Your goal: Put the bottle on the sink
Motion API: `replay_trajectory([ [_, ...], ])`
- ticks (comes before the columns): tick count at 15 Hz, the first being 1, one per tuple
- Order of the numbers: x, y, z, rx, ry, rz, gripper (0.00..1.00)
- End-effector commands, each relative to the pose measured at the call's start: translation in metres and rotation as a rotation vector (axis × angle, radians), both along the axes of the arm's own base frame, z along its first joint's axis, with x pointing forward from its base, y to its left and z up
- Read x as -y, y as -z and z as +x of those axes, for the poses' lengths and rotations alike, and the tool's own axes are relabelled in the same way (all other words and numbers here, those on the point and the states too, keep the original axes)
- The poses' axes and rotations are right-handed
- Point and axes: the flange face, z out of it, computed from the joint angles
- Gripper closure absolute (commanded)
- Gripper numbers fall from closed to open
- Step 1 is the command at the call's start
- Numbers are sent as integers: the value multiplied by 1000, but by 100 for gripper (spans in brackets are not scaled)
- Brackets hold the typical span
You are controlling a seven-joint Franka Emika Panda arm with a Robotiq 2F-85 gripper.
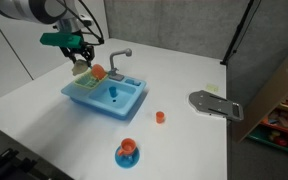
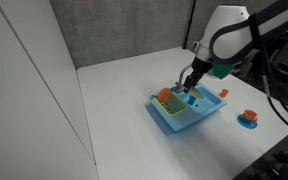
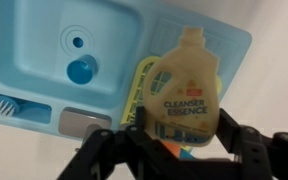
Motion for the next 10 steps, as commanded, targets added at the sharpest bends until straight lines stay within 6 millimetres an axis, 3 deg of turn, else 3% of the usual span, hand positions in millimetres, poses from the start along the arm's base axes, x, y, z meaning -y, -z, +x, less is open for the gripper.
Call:
replay_trajectory([
  [1, -18, 9, 15, 16, 11, 2, 56],
  [10, -28, 60, 35, 40, 3, 16, 56],
])
